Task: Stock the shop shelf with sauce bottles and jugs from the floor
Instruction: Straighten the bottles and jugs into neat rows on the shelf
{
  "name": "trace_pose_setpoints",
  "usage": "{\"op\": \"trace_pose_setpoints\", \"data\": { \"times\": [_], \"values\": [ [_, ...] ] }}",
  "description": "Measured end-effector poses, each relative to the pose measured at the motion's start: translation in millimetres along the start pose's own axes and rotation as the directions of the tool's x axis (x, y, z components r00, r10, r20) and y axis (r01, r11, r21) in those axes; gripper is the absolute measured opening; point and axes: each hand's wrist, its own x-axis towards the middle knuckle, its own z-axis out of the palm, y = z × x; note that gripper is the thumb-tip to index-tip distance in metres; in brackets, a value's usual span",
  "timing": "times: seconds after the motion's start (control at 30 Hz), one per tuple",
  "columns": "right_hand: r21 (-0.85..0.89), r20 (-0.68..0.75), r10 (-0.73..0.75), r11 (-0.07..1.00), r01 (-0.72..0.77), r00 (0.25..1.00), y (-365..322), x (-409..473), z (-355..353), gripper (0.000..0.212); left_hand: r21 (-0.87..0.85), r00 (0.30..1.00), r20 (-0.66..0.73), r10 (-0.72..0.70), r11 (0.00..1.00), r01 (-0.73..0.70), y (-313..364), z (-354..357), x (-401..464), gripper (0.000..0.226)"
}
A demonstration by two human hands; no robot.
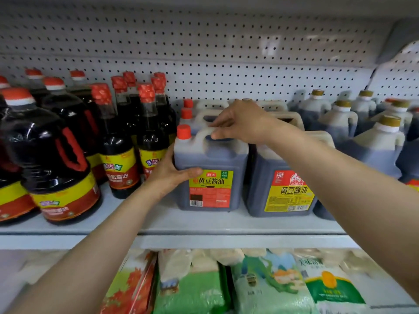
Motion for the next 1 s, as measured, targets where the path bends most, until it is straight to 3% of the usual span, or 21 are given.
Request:
{"op": "trace_pose_setpoints", "data": {
  "times": [0.2,0.57,0.67,0.87,1.0],
  "values": [
    [-0.145,0.039,0.024,0.989,-0.018,0.999,-7,1,4,0.036,0.036,1.0,0.007,0.011,0.999,-0.011,-4,-6,2,0.104],
    [-0.199,0.004,0.035,0.98,-0.034,0.999,-14,-8,6,0.03,0.006,0.997,-0.006,0.071,0.997,-0.071,2,-3,-13,0.086],
    [-0.165,0.025,0.055,0.985,-0.05,0.998,-17,-13,4,0.027,0.031,0.997,-0.008,0.074,0.997,-0.073,1,-4,-16,0.097],
    [-0.129,0.025,0.073,0.989,-0.07,0.997,-22,-19,3,0.026,0.007,0.997,-0.016,0.074,0.997,-0.074,1,-2,-18,0.098],
    [-0.056,0.074,0.121,0.991,-0.117,0.99,-21,-27,-14,0.044,0.006,0.997,-0.018,0.075,0.997,-0.075,1,-2,-21,0.097]
  ]
}}
